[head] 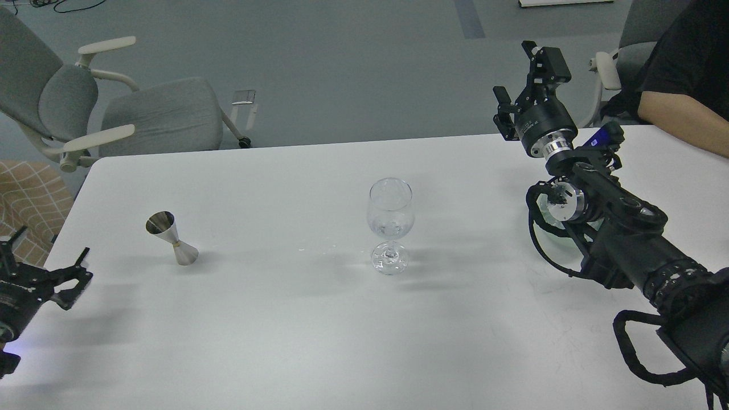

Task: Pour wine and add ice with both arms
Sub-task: 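Raise the left arm away and move the right hand toward the ice bowl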

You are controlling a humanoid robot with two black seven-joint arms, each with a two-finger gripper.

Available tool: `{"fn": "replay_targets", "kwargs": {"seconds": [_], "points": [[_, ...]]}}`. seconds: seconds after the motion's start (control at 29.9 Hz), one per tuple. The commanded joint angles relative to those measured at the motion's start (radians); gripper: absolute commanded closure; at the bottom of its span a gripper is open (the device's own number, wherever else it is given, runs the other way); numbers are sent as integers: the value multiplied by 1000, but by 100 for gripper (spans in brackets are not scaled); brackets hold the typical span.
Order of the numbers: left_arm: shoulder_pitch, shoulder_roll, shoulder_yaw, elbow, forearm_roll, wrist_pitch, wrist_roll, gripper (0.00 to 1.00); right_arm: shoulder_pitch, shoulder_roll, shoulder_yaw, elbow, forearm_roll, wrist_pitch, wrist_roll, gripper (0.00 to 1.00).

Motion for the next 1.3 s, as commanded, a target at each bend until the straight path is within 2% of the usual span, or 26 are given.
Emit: {"fn": "replay_targets", "kwargs": {"seconds": [0.0,0.07,0.1,0.13,0.17,0.2,0.27,0.3,0.37,0.43,0.6,0.77,0.84,0.97,1.14,1.27], "points": [[-137,93,41,112,135,1,-96,2,3,-4,-28,7,-2,-1,0,0],[-174,113,67,120,198,1,-139,2,3,-14,-34,16,-2,-1,0,0],[-202,127,95,119,261,1,-190,2,3,-22,-40,28,-2,-5,0,0],[-214,133,107,120,290,1,-218,2,3,-25,-44,36,-2,-9,0,0],[-234,138,128,119,336,1,-280,2,2,-36,-53,51,-2,-20,0,0],[-245,139,138,119,356,1,-311,2,2,-42,-59,61,-2,-23,0,0],[-292,141,182,116,440,1,-424,2,2,-82,-111,94,-2,-32,0,0],[-293,141,182,116,441,1,-425,2,2,-82,-111,95,-2,-32,0,0],[-346,142,248,107,529,1,-498,2,3,-138,-178,137,-3,-41,0,0],[-384,139,291,99,575,1,-526,2,2,-191,-218,179,-3,-54,0,0],[-446,113,363,96,591,1,-558,2,-6,-309,-278,271,-8,-74,0,0],[-504,81,481,91,616,1,-684,2,-9,-450,-359,364,-18,-84,0,0],[-526,50,532,91,608,1,-761,2,-9,-539,-422,413,-78,-90,0,0],[-555,9,532,91,593,9,-770,2,-9,-637,-487,466,-216,-120,0,0],[-552,-26,537,91,574,1,-768,2,-32,-784,-565,558,-501,-204,0,0],[-549,-39,538,88,574,1,-769,2,-76,-824,-577,588,-665,-258,0,0]]}}
